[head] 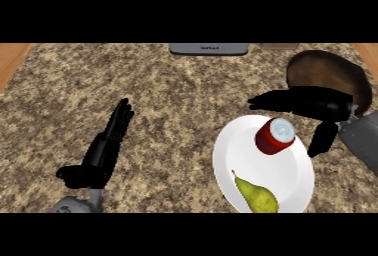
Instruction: Pick the can from the plate and place it in the pan
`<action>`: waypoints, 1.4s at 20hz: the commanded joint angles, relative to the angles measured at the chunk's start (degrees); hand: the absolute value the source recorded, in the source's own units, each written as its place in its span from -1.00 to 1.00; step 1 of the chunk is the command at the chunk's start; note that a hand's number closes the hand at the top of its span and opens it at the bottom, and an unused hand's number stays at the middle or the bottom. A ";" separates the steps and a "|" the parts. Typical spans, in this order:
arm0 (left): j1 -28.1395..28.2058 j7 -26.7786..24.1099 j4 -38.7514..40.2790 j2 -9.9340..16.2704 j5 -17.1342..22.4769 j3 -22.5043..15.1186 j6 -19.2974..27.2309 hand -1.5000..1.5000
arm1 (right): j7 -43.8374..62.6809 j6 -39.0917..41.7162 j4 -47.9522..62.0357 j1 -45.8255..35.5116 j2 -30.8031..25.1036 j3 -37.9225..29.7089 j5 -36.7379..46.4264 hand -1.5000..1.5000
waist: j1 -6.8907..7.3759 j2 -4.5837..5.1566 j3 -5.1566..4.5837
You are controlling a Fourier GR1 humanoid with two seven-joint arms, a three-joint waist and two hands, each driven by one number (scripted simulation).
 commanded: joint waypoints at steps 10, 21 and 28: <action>-2.03 2.19 1.25 -2.82 -2.25 2.79 -1.44 0.00 | -5.21 -0.14 8.64 0.38 7.12 -1.75 12.64 -1.00 | -0.73 -0.07 -0.01; 0.97 0.02 -0.13 -3.26 -2.91 4.72 -4.40 0.00 | -4.90 -1.97 13.95 1.21 14.45 -4.95 16.47 -1.00 | -0.71 -0.13 -0.01; 2.59 0.82 -1.49 -3.79 -4.16 5.83 -4.88 0.00 | -3.27 -2.22 17.61 -0.17 17.81 -6.53 21.56 -1.00 | -0.73 -0.15 -0.02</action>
